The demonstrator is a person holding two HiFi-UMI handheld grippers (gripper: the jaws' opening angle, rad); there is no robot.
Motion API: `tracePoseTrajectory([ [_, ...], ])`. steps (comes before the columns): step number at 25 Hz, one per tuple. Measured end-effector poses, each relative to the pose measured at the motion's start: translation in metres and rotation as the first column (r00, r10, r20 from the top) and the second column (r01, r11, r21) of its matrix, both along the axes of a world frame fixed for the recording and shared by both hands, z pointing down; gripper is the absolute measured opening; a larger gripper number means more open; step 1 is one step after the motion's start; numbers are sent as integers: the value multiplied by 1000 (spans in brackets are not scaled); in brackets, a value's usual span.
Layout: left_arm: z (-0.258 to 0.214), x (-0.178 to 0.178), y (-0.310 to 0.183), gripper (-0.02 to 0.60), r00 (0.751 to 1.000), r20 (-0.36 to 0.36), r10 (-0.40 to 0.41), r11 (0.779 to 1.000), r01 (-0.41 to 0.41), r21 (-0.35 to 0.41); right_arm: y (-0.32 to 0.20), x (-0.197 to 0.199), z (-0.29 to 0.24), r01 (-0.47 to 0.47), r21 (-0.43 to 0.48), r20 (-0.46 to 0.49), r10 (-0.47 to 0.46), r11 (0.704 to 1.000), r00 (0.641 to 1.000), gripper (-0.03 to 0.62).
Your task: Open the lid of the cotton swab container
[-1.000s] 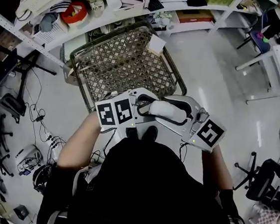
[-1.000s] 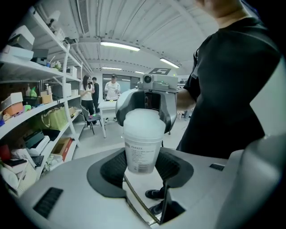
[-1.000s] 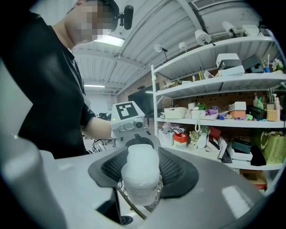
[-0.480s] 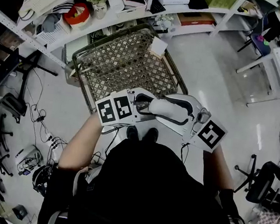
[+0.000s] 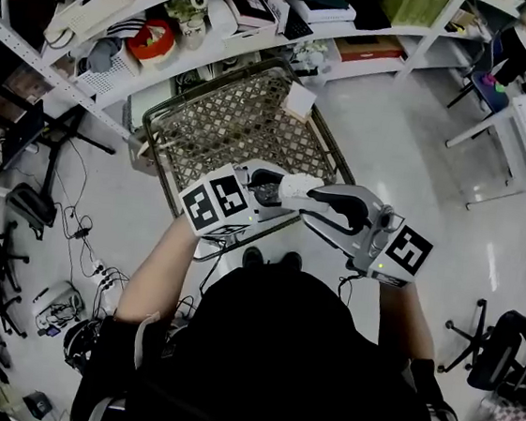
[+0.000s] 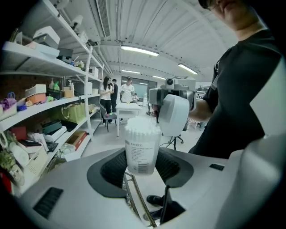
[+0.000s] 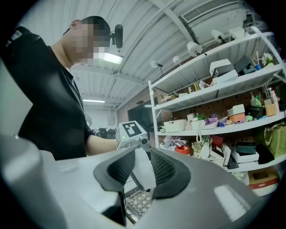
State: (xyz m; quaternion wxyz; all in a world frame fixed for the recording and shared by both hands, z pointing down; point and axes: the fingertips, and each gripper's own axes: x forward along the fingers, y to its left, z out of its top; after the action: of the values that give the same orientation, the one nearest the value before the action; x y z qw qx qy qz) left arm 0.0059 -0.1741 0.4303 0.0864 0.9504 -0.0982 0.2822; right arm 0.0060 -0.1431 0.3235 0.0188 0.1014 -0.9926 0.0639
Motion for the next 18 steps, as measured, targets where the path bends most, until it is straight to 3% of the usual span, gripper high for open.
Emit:
tracePoseTrajectory([
  [6, -3, -9, -3, 196, 997, 7, -74, 997, 74, 19, -9, 15, -30, -43, -11, 140, 45, 999, 989, 121],
  [10, -14, -27, -8, 196, 987, -5, -159, 987, 159, 25, -25, 34, -47, -128, -38, 214, 133, 991, 968, 118],
  [11, -18, -32, -10, 196, 984, -8, -179, 983, 179, 30, -31, 38, -49, -161, -33, 218, 164, 986, 962, 81],
  [14, -26, -43, -19, 196, 972, -9, -237, 970, 237, 62, -48, 51, -43, -279, -7, 189, 276, 960, 942, 11],
  [18, -33, -49, -27, 196, 950, -20, -312, 944, 313, 101, -65, 74, -27, -425, 0, 156, 420, 905, 894, 11],
])
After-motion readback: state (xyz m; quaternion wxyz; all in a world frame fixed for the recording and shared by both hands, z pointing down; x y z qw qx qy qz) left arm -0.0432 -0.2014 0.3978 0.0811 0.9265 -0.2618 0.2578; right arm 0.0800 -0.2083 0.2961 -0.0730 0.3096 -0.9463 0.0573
